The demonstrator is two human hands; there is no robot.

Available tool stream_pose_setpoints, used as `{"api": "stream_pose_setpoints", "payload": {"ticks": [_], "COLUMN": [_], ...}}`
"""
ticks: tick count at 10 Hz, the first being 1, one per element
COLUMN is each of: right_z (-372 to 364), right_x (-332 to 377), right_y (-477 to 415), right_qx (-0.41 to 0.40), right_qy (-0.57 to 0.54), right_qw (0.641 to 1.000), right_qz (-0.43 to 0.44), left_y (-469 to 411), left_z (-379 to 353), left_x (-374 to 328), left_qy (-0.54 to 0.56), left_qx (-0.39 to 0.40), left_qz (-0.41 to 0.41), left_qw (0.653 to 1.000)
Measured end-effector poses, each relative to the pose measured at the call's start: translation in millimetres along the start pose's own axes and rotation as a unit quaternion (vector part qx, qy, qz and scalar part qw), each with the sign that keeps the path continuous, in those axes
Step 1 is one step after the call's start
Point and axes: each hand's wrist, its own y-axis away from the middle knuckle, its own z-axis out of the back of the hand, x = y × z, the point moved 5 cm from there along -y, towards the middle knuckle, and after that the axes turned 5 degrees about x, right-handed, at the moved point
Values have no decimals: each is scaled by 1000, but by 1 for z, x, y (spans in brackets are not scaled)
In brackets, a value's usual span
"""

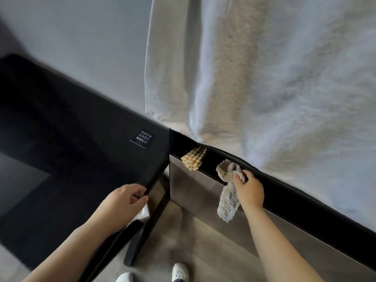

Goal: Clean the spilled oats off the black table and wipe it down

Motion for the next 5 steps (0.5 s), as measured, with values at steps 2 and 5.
{"api": "stream_pose_setpoints", "payload": {"ticks": [2, 5], "right_z": [-22, -27], "right_x": [0, 21], "right_y": [-22, -3], "right_qx": [23, 44], "right_qy": [32, -14], "right_qw": [999, 997], "right_qz": [-36, 61], "left_y": [12, 25], "left_z": [-5, -9], "left_x": [6, 5], "left_qy": [6, 29], "left_qx": [-16, -44], "left_qz": [56, 104], "left_qw": [998, 993]}}
